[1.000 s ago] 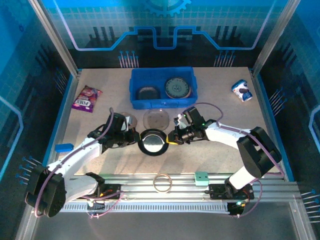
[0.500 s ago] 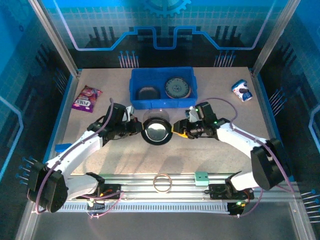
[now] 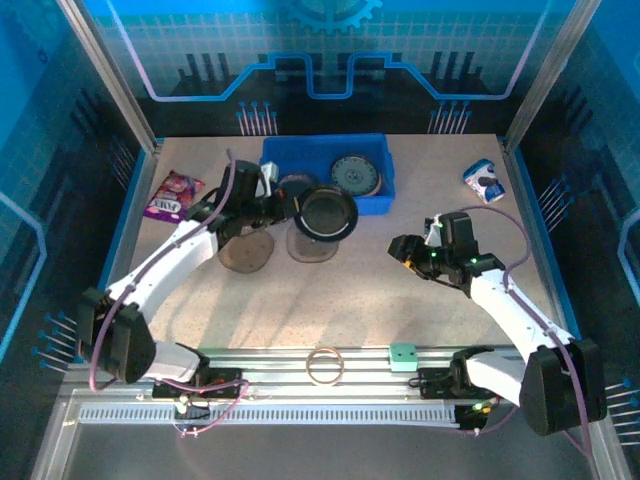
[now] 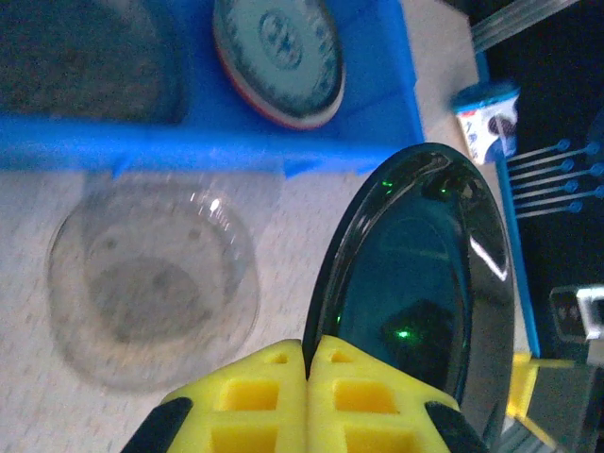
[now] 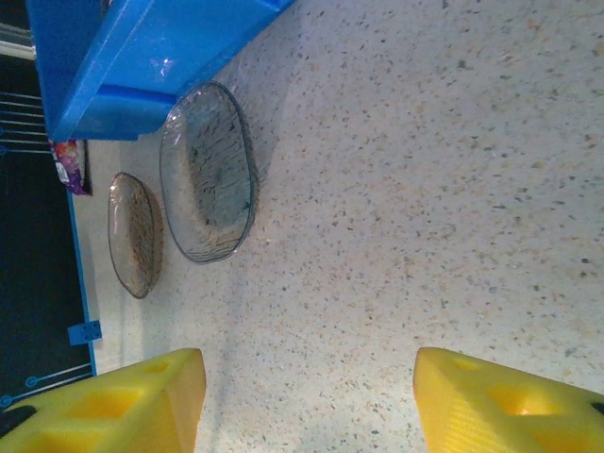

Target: Place the plates into the plastic bin on the countertop

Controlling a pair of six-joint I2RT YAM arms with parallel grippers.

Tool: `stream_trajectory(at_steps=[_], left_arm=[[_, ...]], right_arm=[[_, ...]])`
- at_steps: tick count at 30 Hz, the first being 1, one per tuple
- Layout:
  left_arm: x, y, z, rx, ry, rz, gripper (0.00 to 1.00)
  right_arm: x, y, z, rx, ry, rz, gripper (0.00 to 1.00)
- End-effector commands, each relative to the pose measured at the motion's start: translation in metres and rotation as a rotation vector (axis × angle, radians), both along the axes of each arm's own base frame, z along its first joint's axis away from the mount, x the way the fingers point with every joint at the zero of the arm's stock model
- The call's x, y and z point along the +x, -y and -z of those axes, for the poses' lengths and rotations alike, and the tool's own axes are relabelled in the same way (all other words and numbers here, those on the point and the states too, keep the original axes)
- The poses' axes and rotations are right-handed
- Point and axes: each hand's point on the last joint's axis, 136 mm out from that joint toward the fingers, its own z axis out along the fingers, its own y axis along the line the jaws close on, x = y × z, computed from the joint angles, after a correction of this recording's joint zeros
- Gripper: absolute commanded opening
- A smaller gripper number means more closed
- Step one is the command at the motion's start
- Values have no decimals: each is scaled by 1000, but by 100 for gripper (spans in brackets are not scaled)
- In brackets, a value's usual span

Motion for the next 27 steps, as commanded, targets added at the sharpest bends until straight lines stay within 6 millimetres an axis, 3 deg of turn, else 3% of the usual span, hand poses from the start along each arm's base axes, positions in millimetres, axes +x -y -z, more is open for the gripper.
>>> stream_trajectory(at_steps=[1, 7, 12, 20, 27], left_arm=[[39, 13, -37, -41, 109, 3, 0], [90, 32, -53, -62, 127, -3, 0], [129, 42, -47, -58, 135, -33, 0], [189, 52, -18, -73, 139, -94, 0], [225, 60, 27, -75, 91, -137, 0]], right_arm=[[-6, 7, 8, -7, -38, 29, 60], [-10, 8, 8, -3, -34, 32, 60], [-11, 9, 8, -2, -33, 45, 60], [-5, 8, 0, 12, -8, 53, 59], [0, 7, -8, 17, 11, 52, 59]])
